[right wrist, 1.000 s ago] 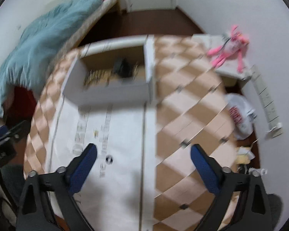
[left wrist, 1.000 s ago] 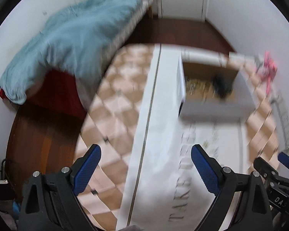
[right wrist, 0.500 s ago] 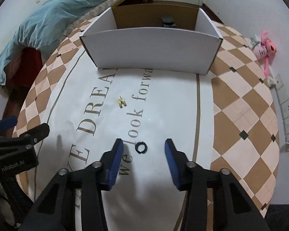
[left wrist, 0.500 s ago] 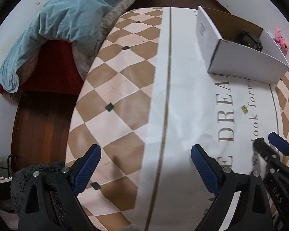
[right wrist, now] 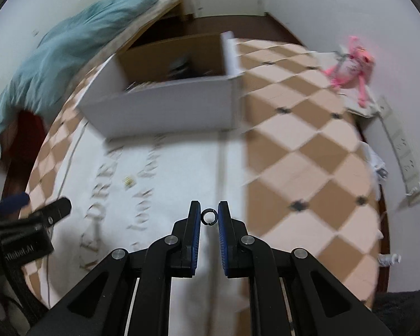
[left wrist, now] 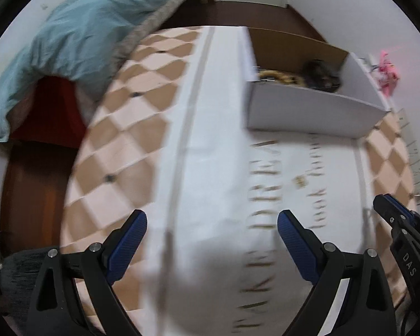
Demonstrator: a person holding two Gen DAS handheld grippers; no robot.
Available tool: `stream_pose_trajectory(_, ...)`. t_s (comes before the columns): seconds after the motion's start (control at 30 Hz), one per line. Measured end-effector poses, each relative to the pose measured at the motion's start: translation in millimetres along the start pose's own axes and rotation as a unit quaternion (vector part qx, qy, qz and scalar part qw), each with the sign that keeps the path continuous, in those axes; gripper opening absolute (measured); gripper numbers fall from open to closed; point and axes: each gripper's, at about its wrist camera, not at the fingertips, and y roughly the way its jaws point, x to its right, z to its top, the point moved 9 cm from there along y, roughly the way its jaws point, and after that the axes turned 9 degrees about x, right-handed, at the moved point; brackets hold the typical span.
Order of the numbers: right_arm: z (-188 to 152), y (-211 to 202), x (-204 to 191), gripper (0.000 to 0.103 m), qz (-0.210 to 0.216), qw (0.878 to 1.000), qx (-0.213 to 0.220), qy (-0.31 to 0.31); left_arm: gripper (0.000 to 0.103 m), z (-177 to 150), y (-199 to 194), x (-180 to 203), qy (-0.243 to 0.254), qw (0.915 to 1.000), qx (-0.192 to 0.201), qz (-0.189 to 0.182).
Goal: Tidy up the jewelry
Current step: 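Grasp the small gold charm with the left tool while the right tool holds the black ring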
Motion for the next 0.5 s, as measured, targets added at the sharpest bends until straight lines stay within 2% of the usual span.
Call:
stream_pose_trajectory(0.1, 6, 1, 25, 0.013, -0.019, 1.0, 0.001, 0.016, 0.094, 7, 9, 27, -0.001, 0.9996, -0.002, -0.029)
stream_pose_trajectory(0.23, 6, 5, 49, 0.013, -0.037, 0.999, -0.001, 0.036, 0.093, 17, 16, 51, 0.014, 0.9992, 0.012, -0.037)
stream_pose_trajectory(0.27, 6, 5, 53, 0.013, -0.041, 0.998, -0.001, 0.039, 0.088, 19, 18, 55, 0.019, 0.999, 0.015, -0.037)
stream_pose_trajectory(0.3, 5, 5, 57, 0.013, -0.045, 0.998, -0.001, 0.041, 0.078, 20, 19, 59, 0.024, 0.9989, 0.018, -0.037)
stream_pose_trajectory(0.43, 4, 7, 66, 0.013, -0.051, 0.998, -0.001, 0.046, 0.061, 18, 23, 69, 0.032, 0.9986, 0.014, -0.04)
stream_pose_trajectory(0.5, 3, 7, 68, 0.013, -0.052, 0.997, -0.002, 0.049, 0.045, 16, 26, 71, 0.031, 0.9985, 0.009, -0.043)
